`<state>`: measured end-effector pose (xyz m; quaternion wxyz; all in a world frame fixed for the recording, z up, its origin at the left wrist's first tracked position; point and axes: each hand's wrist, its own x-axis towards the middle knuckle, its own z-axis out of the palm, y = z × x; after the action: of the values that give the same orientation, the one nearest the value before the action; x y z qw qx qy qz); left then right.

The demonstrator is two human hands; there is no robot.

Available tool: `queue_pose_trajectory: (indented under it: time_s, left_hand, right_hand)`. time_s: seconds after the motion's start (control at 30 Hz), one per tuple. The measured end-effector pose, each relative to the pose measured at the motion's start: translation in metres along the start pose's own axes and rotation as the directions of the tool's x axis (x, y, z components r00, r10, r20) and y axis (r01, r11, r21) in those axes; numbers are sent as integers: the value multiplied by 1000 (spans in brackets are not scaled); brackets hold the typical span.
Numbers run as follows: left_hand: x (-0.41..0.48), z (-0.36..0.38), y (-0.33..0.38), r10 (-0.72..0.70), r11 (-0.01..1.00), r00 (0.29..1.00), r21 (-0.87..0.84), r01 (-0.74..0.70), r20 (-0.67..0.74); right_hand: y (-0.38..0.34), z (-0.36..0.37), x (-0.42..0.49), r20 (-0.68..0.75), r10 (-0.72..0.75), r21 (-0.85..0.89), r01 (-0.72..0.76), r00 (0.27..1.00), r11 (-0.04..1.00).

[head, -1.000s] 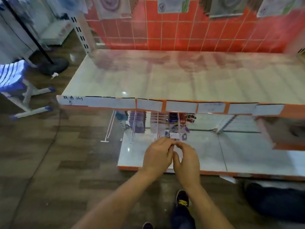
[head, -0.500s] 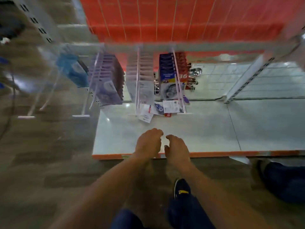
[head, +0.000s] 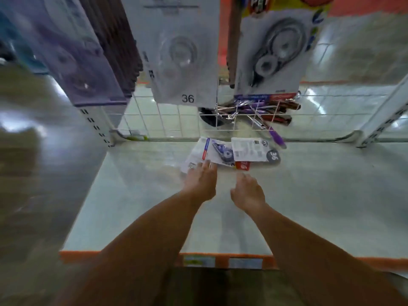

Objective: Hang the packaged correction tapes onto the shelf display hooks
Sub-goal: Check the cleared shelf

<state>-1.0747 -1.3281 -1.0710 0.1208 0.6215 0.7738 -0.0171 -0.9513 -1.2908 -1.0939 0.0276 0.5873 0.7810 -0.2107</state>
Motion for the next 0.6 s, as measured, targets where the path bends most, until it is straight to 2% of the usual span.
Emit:
queue_pose_trajectory:
  time_s: [0.1, 0.17, 0.27, 0.4, 0.5, 0.6]
  left_hand:
    - [19, 18, -3, 27, 1000, 1000, 12, -27, 8]
    - [30, 23, 1, 58, 998, 998, 20, -58, -21]
    - [40, 27, 7, 86, 996, 995, 8, -86, -45]
    - [34, 35, 13, 76, 995, 996, -57, -79, -56]
    - [22, 43, 13, 53, 995, 997, -76, -57, -50]
    - [12, 45, 13, 52, 996, 998, -71, -54, -33]
  right_hand:
    - [13, 5, 29, -135, -5, -27, 2, 991, 1000]
    - [26, 0, 57, -224, -46, -126, 18, 973, 992]
    - [41, -2, 86, -266, -60, -137, 24, 962, 990]
    - [46, 0, 90, -82, -94, -272, 68, 992, 960]
    - [47, -6, 92, -79, -87, -289, 61, 993, 955]
    - [49, -11, 98, -7, -109, -381, 98, 994, 919]
